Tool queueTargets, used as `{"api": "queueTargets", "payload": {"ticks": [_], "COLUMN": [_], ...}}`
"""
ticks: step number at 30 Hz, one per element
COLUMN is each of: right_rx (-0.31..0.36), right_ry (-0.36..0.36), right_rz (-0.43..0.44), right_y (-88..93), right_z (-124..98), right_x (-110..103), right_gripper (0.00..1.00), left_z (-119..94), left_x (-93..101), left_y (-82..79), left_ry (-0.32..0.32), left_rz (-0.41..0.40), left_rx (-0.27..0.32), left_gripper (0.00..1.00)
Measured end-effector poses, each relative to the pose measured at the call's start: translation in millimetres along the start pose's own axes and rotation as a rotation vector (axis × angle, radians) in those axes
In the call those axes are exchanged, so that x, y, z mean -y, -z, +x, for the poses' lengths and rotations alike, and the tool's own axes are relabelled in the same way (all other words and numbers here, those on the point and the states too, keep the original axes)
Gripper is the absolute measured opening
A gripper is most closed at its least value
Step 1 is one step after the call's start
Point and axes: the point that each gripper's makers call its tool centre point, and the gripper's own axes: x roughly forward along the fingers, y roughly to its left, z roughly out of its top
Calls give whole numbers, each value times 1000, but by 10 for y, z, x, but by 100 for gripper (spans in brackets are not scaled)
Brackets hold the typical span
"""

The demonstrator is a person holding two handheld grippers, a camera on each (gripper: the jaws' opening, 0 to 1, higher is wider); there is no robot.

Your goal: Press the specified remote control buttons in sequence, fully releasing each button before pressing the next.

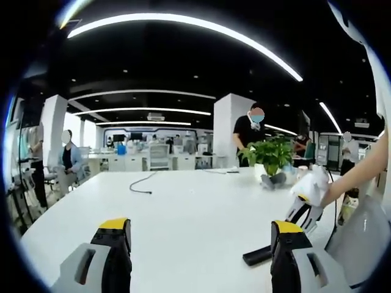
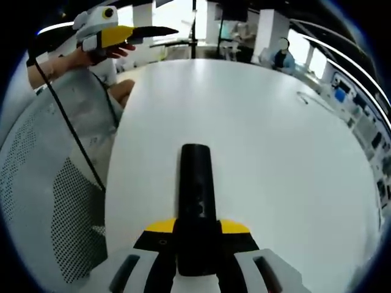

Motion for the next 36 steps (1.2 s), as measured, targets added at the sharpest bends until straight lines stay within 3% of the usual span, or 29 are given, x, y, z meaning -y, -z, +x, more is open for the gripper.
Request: {"api": "queueTargets", "payload": {"ticks": [20,36], "right_rx": [-46,-57], "right_ry": [-52,-60], "right_rz": [-73,-72], "right_y": [-16,-19], "right_z": [14,20], "right_x": [114,198], "right_gripper": [21,21], "left_z": [-4,-7], "left_x": [-18,-19], "left_y": [2,-2], "left_ry": [-3,-5], "left_rz": [-3,6], "left_rx": [1,4], "left_gripper": [97,97]}}
